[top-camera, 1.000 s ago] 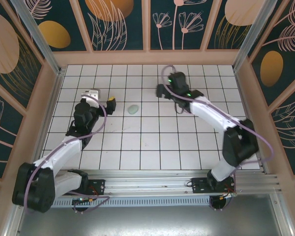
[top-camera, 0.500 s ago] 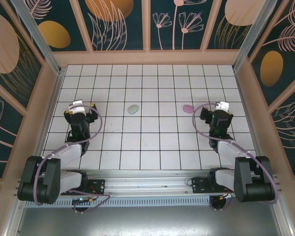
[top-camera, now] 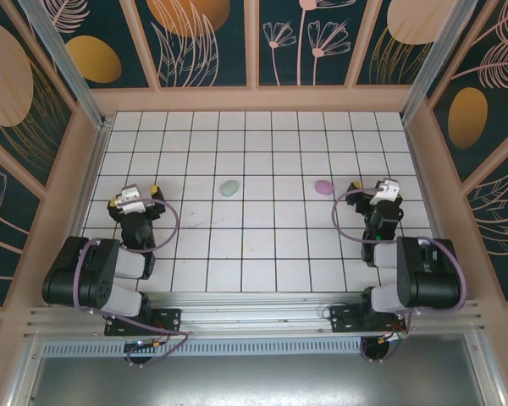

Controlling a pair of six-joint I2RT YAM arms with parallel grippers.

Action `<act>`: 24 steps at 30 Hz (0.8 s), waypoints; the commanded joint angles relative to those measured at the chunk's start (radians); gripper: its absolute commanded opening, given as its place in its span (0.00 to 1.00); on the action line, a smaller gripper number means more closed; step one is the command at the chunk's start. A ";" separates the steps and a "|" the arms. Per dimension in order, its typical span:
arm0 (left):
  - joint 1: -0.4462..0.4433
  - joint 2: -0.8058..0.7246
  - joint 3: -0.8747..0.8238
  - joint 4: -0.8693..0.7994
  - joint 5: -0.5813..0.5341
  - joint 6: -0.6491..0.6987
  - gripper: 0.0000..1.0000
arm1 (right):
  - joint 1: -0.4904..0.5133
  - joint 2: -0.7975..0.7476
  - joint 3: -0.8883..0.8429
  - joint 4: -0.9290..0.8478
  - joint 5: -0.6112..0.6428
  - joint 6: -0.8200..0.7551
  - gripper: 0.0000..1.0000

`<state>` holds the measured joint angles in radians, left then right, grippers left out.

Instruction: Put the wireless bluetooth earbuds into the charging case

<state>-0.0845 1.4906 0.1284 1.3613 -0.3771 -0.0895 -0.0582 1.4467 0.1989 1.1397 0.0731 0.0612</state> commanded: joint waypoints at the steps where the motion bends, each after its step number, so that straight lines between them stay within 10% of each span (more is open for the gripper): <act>1: 0.006 0.039 0.034 0.084 0.081 0.044 0.99 | 0.004 0.106 -0.009 0.222 -0.051 -0.004 0.99; 24: 0.040 0.029 0.089 -0.052 0.170 0.034 0.99 | 0.034 0.094 0.035 0.111 -0.052 -0.041 0.99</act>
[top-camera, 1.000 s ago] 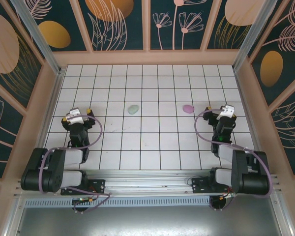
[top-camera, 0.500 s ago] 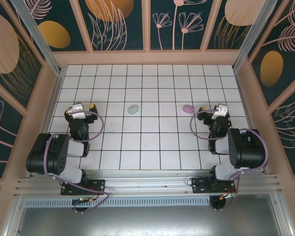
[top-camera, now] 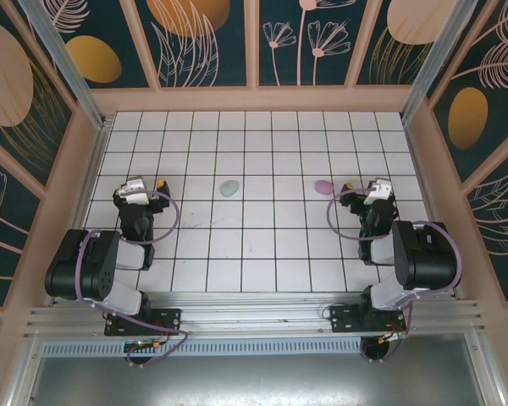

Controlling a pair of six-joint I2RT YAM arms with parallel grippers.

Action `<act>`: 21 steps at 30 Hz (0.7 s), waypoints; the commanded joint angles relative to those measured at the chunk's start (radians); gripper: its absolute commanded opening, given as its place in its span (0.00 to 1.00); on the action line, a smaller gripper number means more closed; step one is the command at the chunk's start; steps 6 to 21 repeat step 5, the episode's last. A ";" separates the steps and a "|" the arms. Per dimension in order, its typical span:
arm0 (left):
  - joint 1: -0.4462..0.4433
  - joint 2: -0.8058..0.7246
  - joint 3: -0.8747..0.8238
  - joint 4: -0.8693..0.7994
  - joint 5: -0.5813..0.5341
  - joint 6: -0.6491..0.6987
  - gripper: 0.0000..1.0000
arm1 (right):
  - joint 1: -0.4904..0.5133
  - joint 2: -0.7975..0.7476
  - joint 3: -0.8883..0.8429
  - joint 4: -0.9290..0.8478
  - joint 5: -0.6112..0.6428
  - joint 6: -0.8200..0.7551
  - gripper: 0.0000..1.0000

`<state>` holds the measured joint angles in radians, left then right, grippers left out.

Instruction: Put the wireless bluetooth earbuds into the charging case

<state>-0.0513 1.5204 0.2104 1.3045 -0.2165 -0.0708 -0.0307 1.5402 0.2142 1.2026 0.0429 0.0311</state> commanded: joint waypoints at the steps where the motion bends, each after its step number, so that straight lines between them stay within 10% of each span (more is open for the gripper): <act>1: 0.005 0.001 0.006 0.005 0.010 0.015 0.99 | 0.006 0.000 0.019 0.046 -0.023 -0.010 0.99; 21: 0.006 -0.001 0.007 0.005 0.009 0.014 0.99 | 0.006 0.000 0.017 0.049 -0.023 -0.009 0.99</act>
